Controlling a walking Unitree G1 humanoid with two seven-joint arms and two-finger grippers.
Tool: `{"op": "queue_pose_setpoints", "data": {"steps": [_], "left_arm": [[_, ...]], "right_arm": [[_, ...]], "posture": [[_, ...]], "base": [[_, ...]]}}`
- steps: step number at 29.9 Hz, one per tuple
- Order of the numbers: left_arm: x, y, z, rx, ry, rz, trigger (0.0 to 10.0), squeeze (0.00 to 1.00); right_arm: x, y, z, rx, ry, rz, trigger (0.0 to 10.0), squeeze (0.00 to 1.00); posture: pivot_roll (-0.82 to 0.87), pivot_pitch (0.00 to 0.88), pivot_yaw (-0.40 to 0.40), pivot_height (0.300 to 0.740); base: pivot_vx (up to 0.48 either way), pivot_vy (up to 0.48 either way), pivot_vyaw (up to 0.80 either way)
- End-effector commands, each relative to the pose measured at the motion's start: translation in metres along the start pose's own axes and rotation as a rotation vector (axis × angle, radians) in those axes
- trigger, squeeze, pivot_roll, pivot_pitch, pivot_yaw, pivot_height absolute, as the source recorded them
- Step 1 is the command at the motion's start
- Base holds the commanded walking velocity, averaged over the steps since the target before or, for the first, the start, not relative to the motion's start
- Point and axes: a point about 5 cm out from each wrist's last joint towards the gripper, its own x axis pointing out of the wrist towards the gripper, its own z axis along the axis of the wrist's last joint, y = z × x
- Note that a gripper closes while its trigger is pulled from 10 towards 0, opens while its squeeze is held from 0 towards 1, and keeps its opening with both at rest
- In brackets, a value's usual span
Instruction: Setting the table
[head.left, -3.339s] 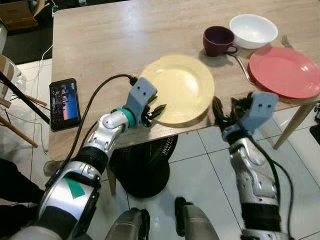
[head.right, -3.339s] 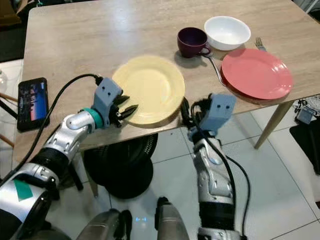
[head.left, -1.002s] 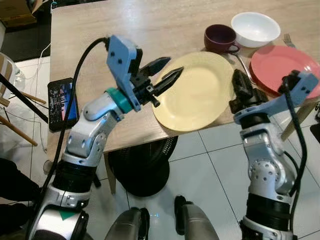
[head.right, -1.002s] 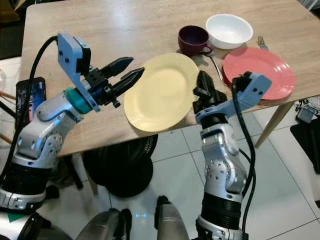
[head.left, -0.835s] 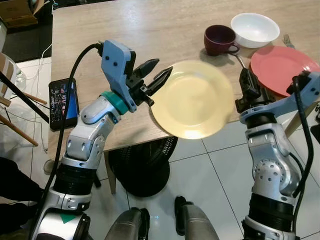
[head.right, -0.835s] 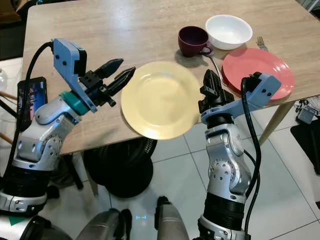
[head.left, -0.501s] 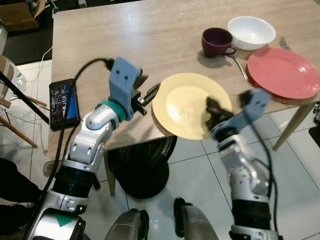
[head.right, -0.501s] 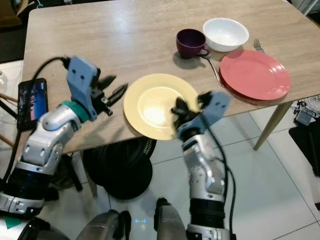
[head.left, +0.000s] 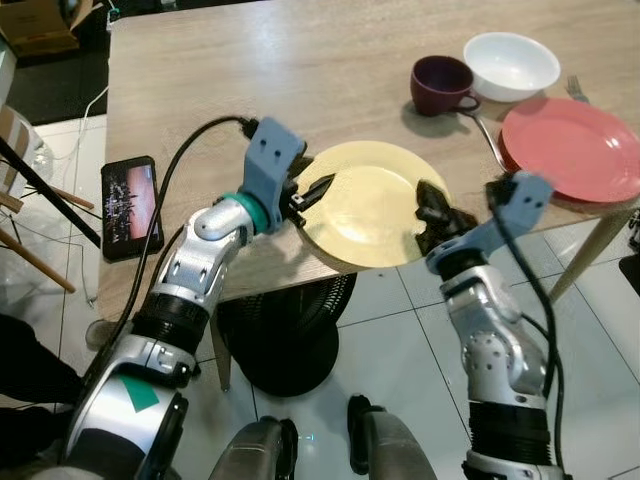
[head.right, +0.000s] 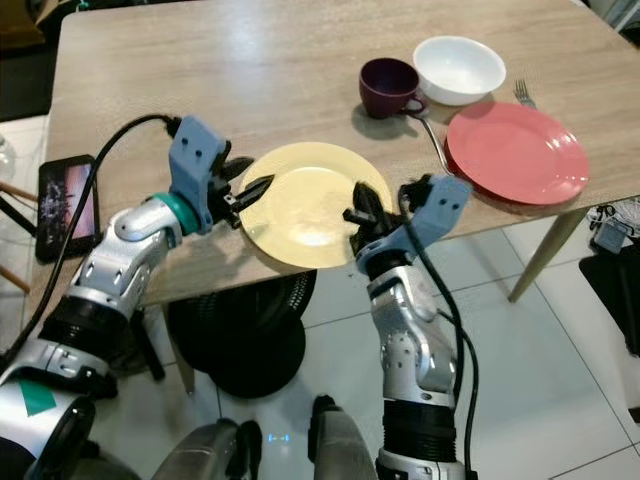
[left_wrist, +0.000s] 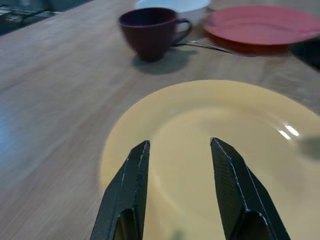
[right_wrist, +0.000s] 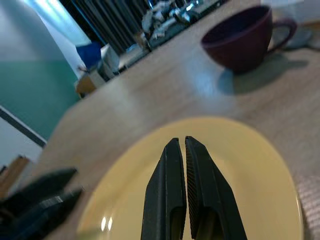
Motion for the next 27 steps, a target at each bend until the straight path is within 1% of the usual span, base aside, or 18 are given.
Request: {"op": "queue_pose_setpoints", "data": {"steps": [1, 2, 3, 4, 5, 6, 7, 8, 10, 11, 13, 14, 16, 18, 19, 21, 25, 27], "left_arm": [[0.002, -0.003, -0.01, -0.022, 0.051, -0.055, 10.0, 0.0], [0.002, -0.003, -0.017, -0.045, 0.088, -0.07, 10.0, 0.0], [0.002, -0.003, -0.017, -0.045, 0.088, -0.07, 10.0, 0.0], [0.003, -0.002, -0.022, -0.061, 0.11, -0.079, 10.0, 0.0], [0.002, 0.0, -0.03, -0.092, 0.143, -0.063, 10.0, 0.0], [0.002, 0.0, -0.03, -0.092, 0.143, -0.063, 10.0, 0.0], [0.002, 0.001, -0.035, -0.11, 0.159, -0.051, 10.0, 0.0], [-0.001, 0.002, -0.042, -0.133, 0.173, -0.033, 10.0, 0.0], [-0.003, 0.002, -0.046, -0.148, 0.182, -0.022, 10.0, 0.0], [-0.008, 0.001, -0.054, -0.185, 0.198, -0.002, 10.0, 0.0], [-0.008, 0.001, -0.054, -0.185, 0.198, -0.002, 10.0, 0.0], [-0.014, -0.002, -0.065, -0.227, 0.231, 0.009, 10.0, 0.0], [-0.014, -0.002, -0.065, -0.227, 0.231, 0.009, 10.0, 0.0], [-0.023, -0.012, -0.083, -0.276, 0.281, 0.005, 10.0, 0.0], [-0.023, -0.012, -0.083, -0.276, 0.281, 0.005, 10.0, 0.0], [-0.024, -0.014, -0.087, -0.279, 0.291, 0.0, 10.0, 0.0], [-0.022, -0.014, -0.087, -0.28, 0.284, -0.003, 10.0, 0.0], [-0.022, -0.014, -0.087, -0.279, 0.283, -0.005, 10.0, 0.0]], "right_arm": [[-0.002, -0.001, 0.002, 0.014, -0.004, -0.007, 10.0, 0.0], [-0.001, -0.005, 0.003, 0.022, -0.009, -0.03, 10.0, 0.0], [-0.001, -0.005, 0.003, 0.022, -0.009, -0.03, 10.0, 0.0], [-0.001, -0.008, 0.004, 0.028, -0.012, -0.046, 10.0, 0.0], [0.0, -0.013, 0.005, 0.036, -0.013, -0.08, 10.0, 0.0], [0.0, -0.013, 0.005, 0.036, -0.013, -0.08, 10.0, 0.0], [-0.001, -0.017, 0.005, 0.041, -0.014, -0.101, 10.0, 0.0], [-0.002, -0.022, 0.005, 0.055, -0.015, -0.129, 10.0, 0.0], [-0.003, -0.025, 0.006, 0.067, -0.015, -0.147, 10.0, 0.0], [-0.004, -0.03, 0.005, 0.097, -0.014, -0.174, 10.0, 0.0], [-0.004, -0.03, 0.005, 0.097, -0.014, -0.174, 10.0, 0.0], [-0.006, -0.035, 0.003, 0.127, -0.008, -0.199, 10.0, 0.0], [-0.006, -0.035, 0.003, 0.127, -0.008, -0.199, 10.0, 0.0], [-0.004, -0.035, -0.006, 0.173, 0.039, -0.202, 10.0, 0.0], [-0.004, -0.035, -0.006, 0.173, 0.039, -0.202, 10.0, 0.0], [-0.002, -0.027, -0.011, 0.229, 0.087, -0.142, 10.0, 0.0], [-0.001, -0.022, -0.017, 0.221, 0.132, -0.093, 10.0, 0.0], [-0.002, -0.021, -0.016, 0.22, 0.125, -0.089, 10.0, 0.01]], "posture": [[-0.05, 0.13, 0.063, 0.74], [-0.05, 0.13, 0.063, 0.74], [-0.05, 0.13, 0.063, 0.74], [-0.05, 0.136, 0.064, 0.74], [-0.06, 0.14, 0.068, 0.74], [-0.06, 0.14, 0.068, 0.74], [-0.06, 0.14, 0.068, 0.74], [-0.06, 0.145, 0.072, 0.74], [-0.06, 0.145, 0.072, 0.74], [-0.06, 0.15, 0.075, 0.74], [-0.06, 0.15, 0.075, 0.74], [-0.06, 0.154, 0.071, 0.74], [-0.06, 0.154, 0.071, 0.74], [-0.05, 0.157, 0.066, 0.74], [-0.05, 0.157, 0.066, 0.74], [-0.05, 0.157, 0.066, 0.74], [-0.05, 0.156, 0.058, 0.74], [-0.05, 0.156, 0.058, 0.74]], "base": [[0.0, 0.0, 0.0], [0.0, 0.0, 0.0], [0.0, 0.0, 0.0], [0.0, 0.0, 0.0], [0.0, 0.0, 0.0], [0.0, 0.0, 0.0], [0.0, 0.0, 0.0], [0.0, 0.0, 0.0], [0.0, 0.0, 0.0], [0.0, 0.0, 0.0], [0.0, 0.0, 0.0], [0.0, 0.0, 0.0], [0.0, 0.0, 0.0], [0.0, 0.0, 0.0], [0.0, 0.0, 0.0], [0.0, 0.0, 0.0], [0.0, 0.0, 0.0], [0.0, 0.0, 0.0]]}}
